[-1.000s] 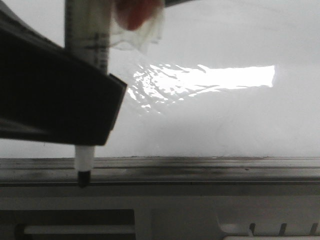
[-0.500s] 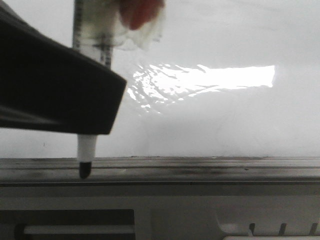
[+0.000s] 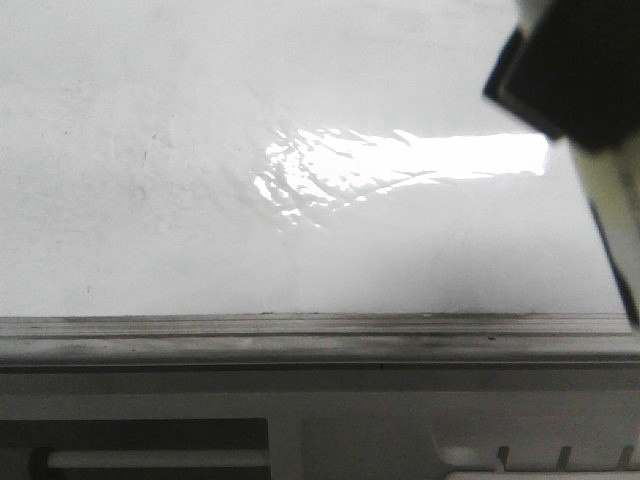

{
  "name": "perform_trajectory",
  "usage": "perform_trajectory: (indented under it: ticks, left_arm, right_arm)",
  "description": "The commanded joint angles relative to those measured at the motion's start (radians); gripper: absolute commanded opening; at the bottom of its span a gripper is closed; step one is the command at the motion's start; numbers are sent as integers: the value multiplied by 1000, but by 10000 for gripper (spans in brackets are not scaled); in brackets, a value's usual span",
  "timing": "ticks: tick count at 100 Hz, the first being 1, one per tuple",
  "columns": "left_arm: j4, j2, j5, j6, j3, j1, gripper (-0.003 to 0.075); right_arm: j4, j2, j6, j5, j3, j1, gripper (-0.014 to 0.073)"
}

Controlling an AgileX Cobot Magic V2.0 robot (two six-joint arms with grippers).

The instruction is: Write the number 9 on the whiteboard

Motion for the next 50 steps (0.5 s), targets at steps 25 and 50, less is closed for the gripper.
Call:
perform_trajectory:
  ticks: [25, 50]
  left_arm:
    - [166, -242, -381, -297, -25, -6, 164]
    - [156, -244, -409, -297, -3, -6, 155]
  right_arm:
    - [-85, -355, -11, -841, 261, 32, -43]
    - [-85, -388, -10, -1264, 488, 32, -48]
